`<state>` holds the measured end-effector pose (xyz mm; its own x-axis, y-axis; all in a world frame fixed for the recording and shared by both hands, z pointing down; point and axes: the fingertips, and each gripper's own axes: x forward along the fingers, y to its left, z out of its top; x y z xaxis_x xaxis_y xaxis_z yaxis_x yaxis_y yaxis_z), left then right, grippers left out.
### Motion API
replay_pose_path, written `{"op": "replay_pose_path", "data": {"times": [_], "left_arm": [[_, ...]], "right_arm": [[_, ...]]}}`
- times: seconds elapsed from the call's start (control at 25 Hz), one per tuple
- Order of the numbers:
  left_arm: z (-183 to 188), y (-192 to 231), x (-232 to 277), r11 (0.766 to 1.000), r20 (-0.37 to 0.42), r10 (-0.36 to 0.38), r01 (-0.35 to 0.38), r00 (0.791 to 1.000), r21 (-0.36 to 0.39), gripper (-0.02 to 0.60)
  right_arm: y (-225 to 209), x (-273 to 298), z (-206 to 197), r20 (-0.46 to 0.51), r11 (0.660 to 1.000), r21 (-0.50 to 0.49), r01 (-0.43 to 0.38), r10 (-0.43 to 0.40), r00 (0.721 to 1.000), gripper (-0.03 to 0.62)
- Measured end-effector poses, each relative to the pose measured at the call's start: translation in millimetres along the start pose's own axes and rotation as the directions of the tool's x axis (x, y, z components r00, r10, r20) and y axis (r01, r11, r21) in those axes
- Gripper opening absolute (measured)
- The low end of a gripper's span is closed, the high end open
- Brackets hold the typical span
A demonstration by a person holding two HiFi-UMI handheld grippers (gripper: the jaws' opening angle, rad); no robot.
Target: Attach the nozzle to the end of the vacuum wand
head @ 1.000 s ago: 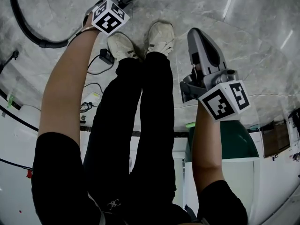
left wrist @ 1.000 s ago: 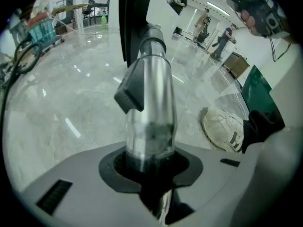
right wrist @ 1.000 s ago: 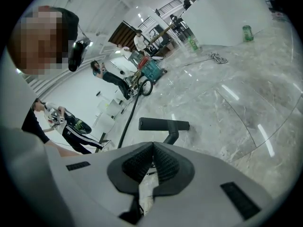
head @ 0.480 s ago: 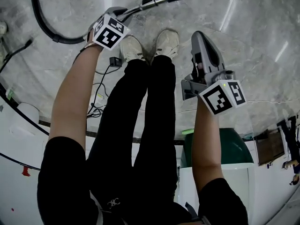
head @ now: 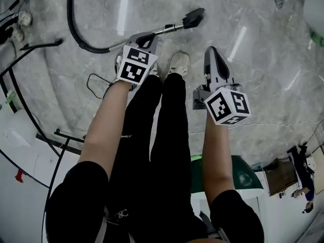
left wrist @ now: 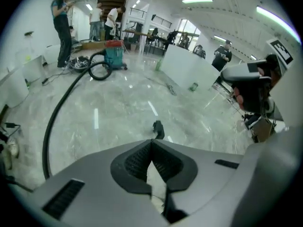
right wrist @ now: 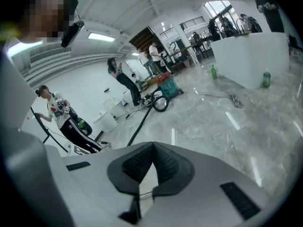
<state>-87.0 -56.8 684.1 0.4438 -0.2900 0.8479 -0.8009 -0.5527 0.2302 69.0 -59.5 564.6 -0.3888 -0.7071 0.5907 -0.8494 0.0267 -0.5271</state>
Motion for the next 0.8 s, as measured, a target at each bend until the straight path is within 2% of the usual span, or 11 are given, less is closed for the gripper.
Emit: {"op": "replay_pose_path", "data": {"times": [0.2, 0.36, 0.44, 0.56, 0.8], "left_arm": [[91.4, -30.5, -101.2, 0.996, 0.152, 0.051, -0.039, 0.987, -0.081, 0.009], [166.1, -44.9, -182.6, 0.991, 0.25, 0.102, -0.076, 0.963, -0.111, 0.009], [198.2, -53.9, -230.6, 0.988, 0.29, 0.123, -0.09, 0.949, -0.123, 0.01], [244.9, -65.7, -302.6, 0.984, 0.367, 0.154, -0.108, 0.918, -0.141, 0.009], [317.7, -103.9, -426.4, 0.977, 0.497, 0.207, -0.149, 0.843, -0.154, 0.01]], "right_arm": [[44.9, -48.7, 76.0, 0.066, 0.995, -0.077, 0.066, -0.061, 0.996, 0.014], [91.1, -94.9, 158.8, 0.162, 0.991, -0.116, 0.062, -0.042, 0.986, 0.014], [113.9, -121.4, 192.2, 0.177, 0.995, -0.091, 0.044, -0.028, 0.984, 0.014], [148.1, -158.7, 237.3, 0.216, 0.998, -0.054, 0.023, -0.011, 0.976, 0.014], [231.4, -232.7, 310.9, 0.341, 0.993, -0.113, -0.021, 0.058, 0.938, 0.015]]}}
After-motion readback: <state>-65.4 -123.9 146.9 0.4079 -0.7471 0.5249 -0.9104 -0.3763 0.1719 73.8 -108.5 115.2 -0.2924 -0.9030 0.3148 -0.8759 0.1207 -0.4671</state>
